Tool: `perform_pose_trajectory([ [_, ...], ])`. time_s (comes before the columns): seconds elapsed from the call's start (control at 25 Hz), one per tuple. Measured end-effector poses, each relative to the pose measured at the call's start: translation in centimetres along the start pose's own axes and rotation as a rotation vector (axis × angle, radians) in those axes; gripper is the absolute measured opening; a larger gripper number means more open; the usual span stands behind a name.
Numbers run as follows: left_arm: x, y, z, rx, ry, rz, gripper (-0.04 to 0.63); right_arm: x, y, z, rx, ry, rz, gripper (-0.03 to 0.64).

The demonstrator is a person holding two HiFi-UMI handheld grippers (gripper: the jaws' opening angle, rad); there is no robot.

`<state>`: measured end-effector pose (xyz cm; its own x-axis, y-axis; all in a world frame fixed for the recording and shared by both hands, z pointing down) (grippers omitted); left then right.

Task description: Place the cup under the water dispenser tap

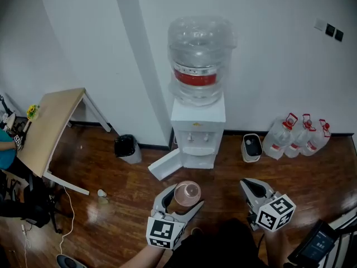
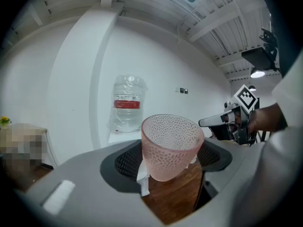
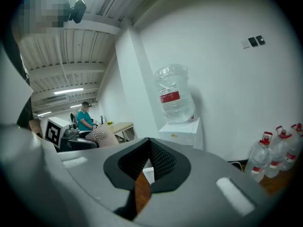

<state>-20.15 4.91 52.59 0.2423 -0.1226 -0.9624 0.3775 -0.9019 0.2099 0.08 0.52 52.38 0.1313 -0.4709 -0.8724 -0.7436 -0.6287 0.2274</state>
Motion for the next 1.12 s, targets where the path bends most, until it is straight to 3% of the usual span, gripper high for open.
perform_pose_trajectory([
  [0.4,-0.4,6.8,1.7,-0.041,-0.054,0.022,0.578,2.0,3.4,-4.7,0.009,0.015,-0.006,0.000],
  [0.64,-3.4,13.7,1.8,-0.050,-0.076,0.079,0.578,3.8,6.2,-9.3,0.034,0.021,-0.007,0.000],
  [0.84,-4.9,19.5,1.1,-0.070,-0.062,0.067,0.578,3.5,7.5,-13.9,0.047,0.053,0.028,0.000],
  [0.96,-7.3,22.7,1.5,-0.058,-0.073,0.088,0.578,3.3,8.3,-16.6,0.060,0.118,0.022,0.000],
  [1.12,-12.4,26.7,1.8,-0.057,-0.081,0.150,0.577,2.4,9.8,-19.5,0.034,0.070,0.035,0.000],
])
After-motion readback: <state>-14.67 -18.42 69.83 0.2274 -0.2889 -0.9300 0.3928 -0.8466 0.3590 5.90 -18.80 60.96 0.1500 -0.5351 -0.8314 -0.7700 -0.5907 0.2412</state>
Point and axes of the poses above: the fingertips, and each gripper's own axes: y forward along the fingers, z to its left, x out of its top, the point moved 3 cm from there along -y, backward along the fingers, and after that the axes turned 9 degrees about y, right-handed, at the moved point
